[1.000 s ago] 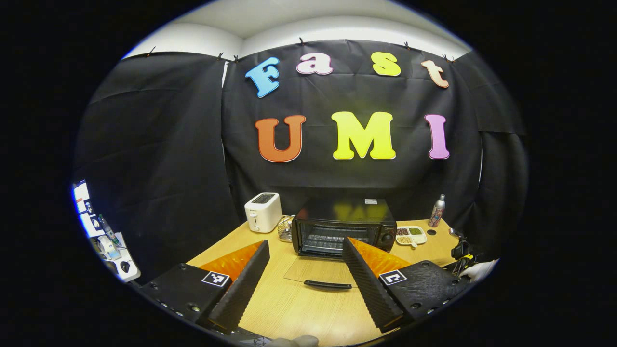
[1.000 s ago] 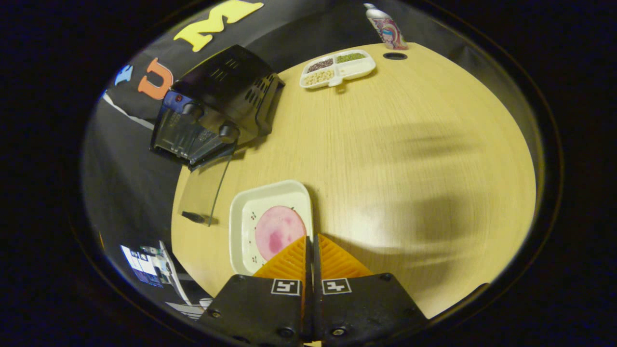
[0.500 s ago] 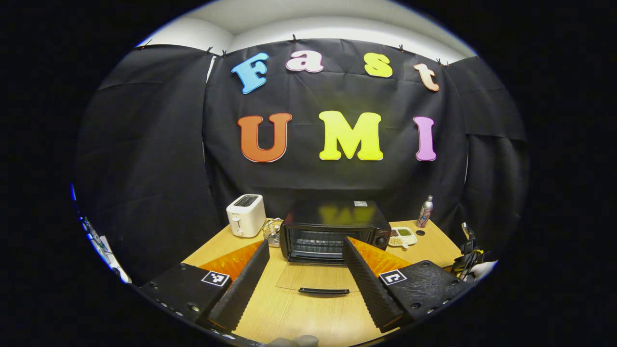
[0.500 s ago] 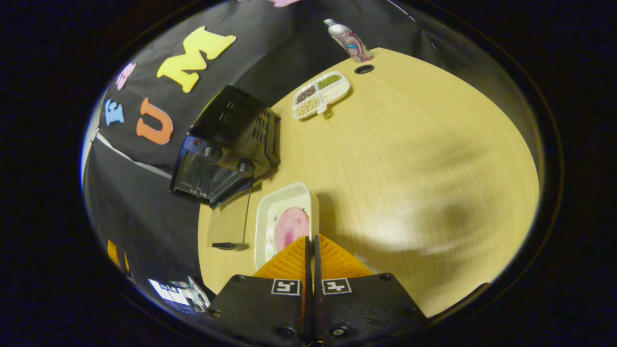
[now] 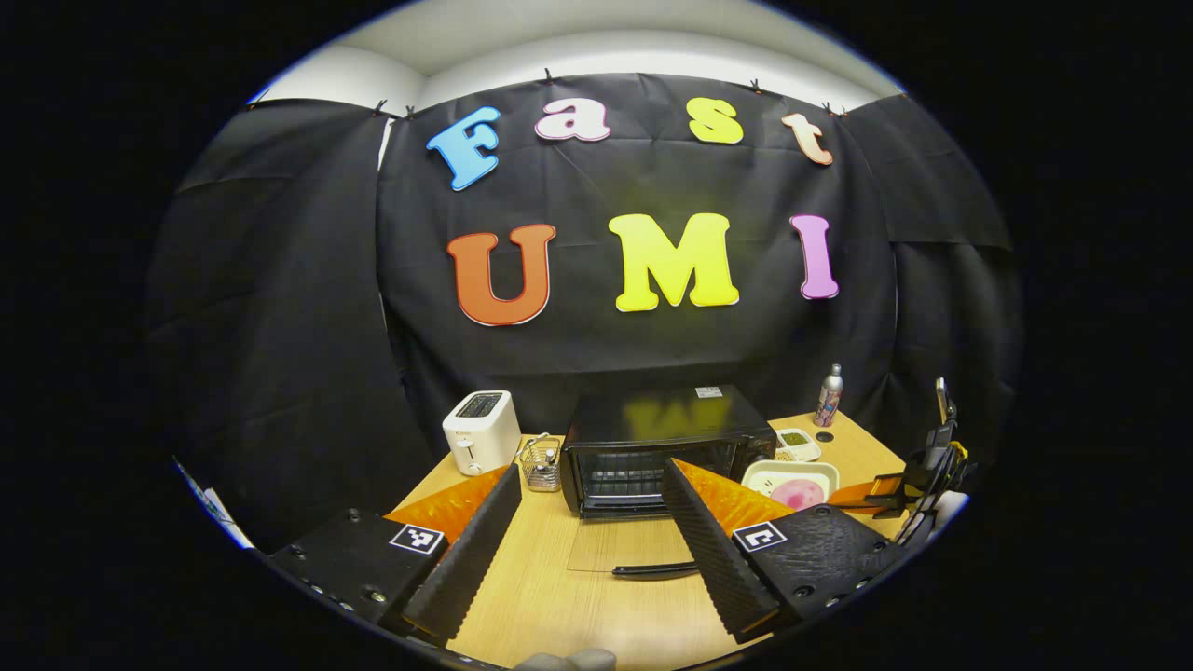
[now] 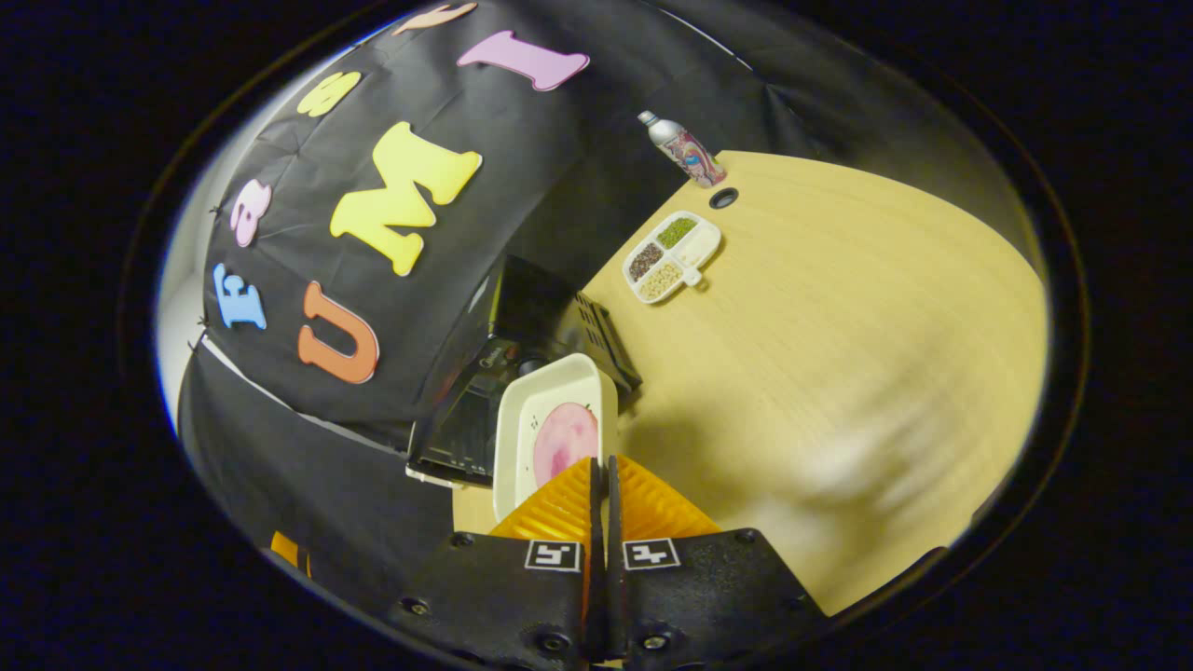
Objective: Open the electric oven with the left hand, put the food in, and close the electric oven.
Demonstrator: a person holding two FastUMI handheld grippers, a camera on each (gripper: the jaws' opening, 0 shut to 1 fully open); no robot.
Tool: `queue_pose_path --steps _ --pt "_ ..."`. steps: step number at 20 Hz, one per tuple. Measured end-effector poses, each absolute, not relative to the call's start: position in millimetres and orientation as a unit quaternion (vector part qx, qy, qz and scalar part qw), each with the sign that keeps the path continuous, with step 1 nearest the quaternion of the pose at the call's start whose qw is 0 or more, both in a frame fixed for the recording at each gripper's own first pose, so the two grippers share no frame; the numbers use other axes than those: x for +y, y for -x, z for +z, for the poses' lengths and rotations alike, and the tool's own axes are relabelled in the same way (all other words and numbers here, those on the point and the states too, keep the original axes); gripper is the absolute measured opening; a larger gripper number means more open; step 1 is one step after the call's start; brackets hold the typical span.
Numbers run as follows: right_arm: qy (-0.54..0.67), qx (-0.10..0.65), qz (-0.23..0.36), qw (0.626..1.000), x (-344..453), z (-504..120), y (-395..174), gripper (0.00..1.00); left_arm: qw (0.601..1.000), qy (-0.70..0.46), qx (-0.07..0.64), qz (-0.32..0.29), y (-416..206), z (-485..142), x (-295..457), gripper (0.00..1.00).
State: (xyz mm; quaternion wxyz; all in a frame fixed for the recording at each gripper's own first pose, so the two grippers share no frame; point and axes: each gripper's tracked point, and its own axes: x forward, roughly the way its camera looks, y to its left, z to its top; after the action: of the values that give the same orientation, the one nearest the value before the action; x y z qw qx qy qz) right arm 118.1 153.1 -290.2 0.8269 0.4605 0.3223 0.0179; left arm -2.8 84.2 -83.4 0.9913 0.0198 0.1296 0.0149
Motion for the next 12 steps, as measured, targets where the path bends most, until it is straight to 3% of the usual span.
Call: queue_pose_path --steps 2,7,8,9,12 --pt "-0.478 0.313 -0.006 0.821 182.2 -300.8 -121.8 0.04 0.991 -0.016 0.131 0.006 -0.8 -89.9 87.3 0.97" --pt "-0.5 0.289 -0.03 0.816 262.9 -327.6 -140.9 0.0 0.991 -0.019 0.134 0.008 -10.3 -111.0 108.7 0.97" --pt "-0.51 0.29 -0.038 0.809 276.2 -335.0 -146.4 0.04 0.991 -0.021 0.132 0.011 -11.9 -113.2 114.0 0.97" --pt "-0.522 0.286 -0.041 0.803 291.7 -339.4 -152.2 0.0 0.991 -0.025 0.133 0.014 -11.9 -118.1 118.3 0.96" --pt "-0.53 0.276 -0.03 0.801 327.2 -339.7 -169.9 0.04 0.989 -0.029 0.146 0.013 -10.5 -133.7 125.9 0.97"
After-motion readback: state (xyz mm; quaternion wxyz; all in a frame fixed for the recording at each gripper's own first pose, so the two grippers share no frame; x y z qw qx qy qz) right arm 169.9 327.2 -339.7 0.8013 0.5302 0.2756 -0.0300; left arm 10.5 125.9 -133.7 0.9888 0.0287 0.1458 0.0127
